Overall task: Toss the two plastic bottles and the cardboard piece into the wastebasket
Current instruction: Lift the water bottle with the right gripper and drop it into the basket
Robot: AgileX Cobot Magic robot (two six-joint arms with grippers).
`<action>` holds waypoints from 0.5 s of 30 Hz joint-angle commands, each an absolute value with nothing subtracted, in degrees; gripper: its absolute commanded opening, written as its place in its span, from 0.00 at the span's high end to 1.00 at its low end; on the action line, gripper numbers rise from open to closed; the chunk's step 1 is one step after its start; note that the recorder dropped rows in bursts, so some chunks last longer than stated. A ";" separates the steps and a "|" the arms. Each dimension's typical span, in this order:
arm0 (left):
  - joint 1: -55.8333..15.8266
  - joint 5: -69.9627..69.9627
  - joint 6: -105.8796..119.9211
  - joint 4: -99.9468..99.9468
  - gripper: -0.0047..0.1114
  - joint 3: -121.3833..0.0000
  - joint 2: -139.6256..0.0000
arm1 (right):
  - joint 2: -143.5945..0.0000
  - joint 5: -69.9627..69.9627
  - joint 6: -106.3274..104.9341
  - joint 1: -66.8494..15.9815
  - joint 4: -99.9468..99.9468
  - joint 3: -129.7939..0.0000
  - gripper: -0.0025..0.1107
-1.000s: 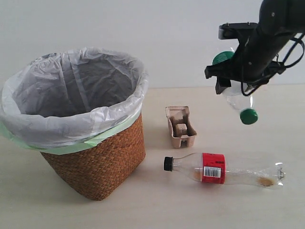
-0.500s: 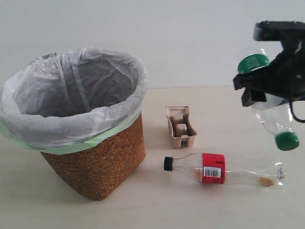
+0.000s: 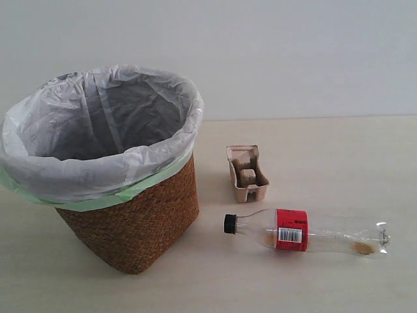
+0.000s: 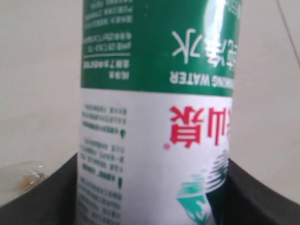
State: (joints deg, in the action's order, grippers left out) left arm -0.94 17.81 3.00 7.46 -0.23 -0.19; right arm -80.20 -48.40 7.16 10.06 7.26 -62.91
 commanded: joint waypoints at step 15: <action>-0.91 17.74 2.52 7.29 0.93 0.00 0.00 | -87.75 -42.77 8.26 7.30 1.54 -61.24 0.98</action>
